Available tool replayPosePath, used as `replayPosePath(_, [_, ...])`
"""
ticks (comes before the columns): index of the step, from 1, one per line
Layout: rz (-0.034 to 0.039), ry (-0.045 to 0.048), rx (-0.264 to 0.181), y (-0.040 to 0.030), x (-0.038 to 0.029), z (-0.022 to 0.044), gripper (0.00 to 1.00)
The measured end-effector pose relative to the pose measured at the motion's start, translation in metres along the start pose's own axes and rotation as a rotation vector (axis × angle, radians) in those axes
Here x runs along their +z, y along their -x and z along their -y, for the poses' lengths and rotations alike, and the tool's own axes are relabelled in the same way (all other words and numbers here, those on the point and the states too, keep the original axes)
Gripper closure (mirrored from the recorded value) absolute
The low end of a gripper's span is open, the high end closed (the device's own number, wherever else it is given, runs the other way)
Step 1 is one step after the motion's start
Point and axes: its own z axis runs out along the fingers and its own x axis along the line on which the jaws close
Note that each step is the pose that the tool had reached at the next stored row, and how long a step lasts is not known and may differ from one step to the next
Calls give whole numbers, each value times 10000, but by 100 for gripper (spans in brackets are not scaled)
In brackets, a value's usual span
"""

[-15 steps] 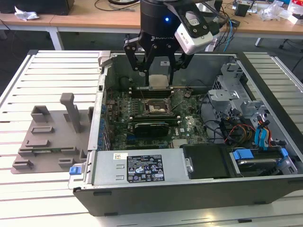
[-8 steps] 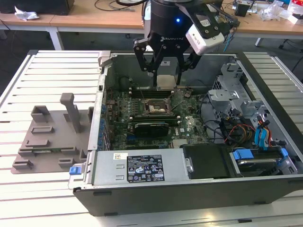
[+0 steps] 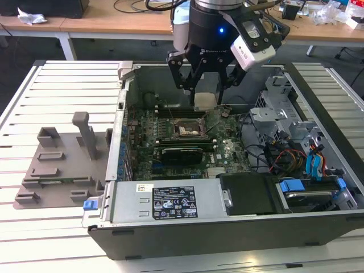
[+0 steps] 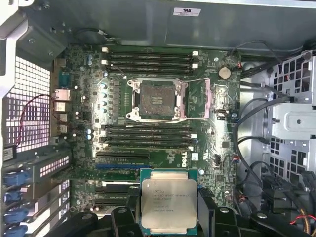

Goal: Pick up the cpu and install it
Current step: 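Pick up the cpu and move it towards the insertion slot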

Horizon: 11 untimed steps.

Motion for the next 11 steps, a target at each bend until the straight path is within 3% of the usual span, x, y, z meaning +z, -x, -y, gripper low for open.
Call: replayPosePath(11, [0, -2, 2, 6, 95, -51, 45])
